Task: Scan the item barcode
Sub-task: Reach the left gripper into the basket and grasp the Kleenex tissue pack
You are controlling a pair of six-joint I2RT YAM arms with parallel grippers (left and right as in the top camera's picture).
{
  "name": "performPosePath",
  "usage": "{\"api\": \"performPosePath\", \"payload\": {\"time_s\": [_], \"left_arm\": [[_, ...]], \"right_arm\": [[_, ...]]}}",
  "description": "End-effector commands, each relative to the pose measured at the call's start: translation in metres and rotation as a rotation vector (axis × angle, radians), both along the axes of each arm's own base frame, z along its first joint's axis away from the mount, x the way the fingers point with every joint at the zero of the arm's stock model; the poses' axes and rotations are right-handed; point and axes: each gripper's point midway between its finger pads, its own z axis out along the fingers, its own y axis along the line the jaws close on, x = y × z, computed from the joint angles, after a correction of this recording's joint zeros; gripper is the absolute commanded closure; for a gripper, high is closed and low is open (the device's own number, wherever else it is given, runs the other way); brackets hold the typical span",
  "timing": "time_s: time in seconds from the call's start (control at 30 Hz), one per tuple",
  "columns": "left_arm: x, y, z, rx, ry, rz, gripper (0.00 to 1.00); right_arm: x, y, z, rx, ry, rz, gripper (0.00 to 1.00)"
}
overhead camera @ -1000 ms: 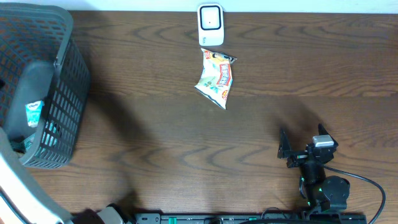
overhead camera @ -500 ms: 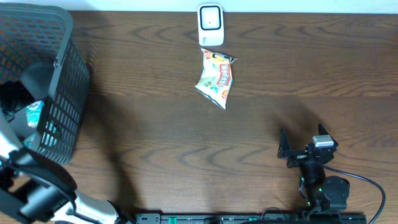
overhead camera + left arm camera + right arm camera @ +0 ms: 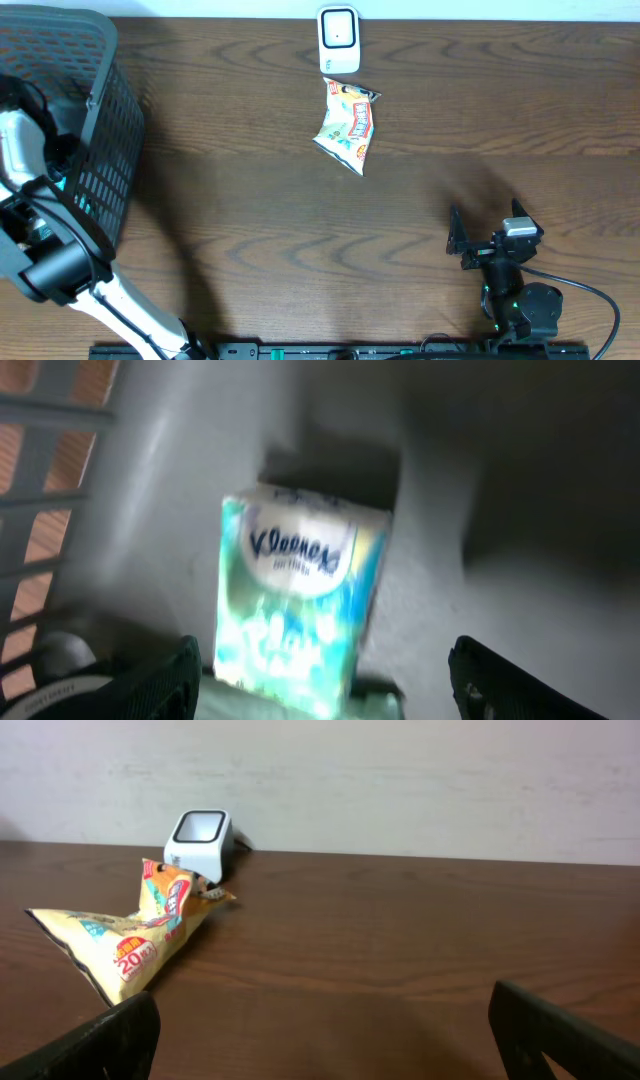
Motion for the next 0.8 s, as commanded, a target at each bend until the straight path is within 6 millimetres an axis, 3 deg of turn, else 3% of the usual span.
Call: {"api": "performPosePath", "payload": {"time_s": [0.0, 0.07, 0.33, 0.4, 0.5, 0.57, 0.6, 0.77], "left_arm": [[-0.009, 0.012, -0.009, 0.068, 0.084, -0.018, 0.23], [-0.007, 0.014, -0.014, 0.068, 0.084, -0.018, 0.28], [-0.003, 0.016, -0.03, 0.063, 0.092, -0.019, 0.33], [-0.002, 0.017, -0.029, 0.066, 0.087, -0.018, 0.44], [-0.003, 0.016, -0.029, 0.062, 0.093, -0.018, 0.71], [-0.005, 0.015, -0.028, 0.059, 0.097, -0.019, 0.81], [-0.005, 0.014, -0.027, 0.059, 0.097, -0.015, 0.92], [-0.003, 0.015, -0.006, 0.084, 0.016, 0.111, 0.93]], "right_arm": [[0.0, 0.001, 0.0, 0.017, 0.002, 0.004, 0.01], [0.0, 0.001, 0.0, 0.017, 0.002, 0.004, 0.01], [0.0, 0.001, -0.001, 0.017, 0.002, 0.004, 0.01], [0.0, 0.001, 0.0, 0.017, 0.002, 0.004, 0.01], [0.0, 0.001, 0.0, 0.017, 0.002, 0.004, 0.01], [0.0, 0.001, 0.0, 0.017, 0.002, 0.004, 0.01], [0.0, 0.001, 0.0, 0.017, 0.002, 0.004, 0.01], [0.0, 0.001, 0.0, 0.017, 0.002, 0.004, 0.01]]}}
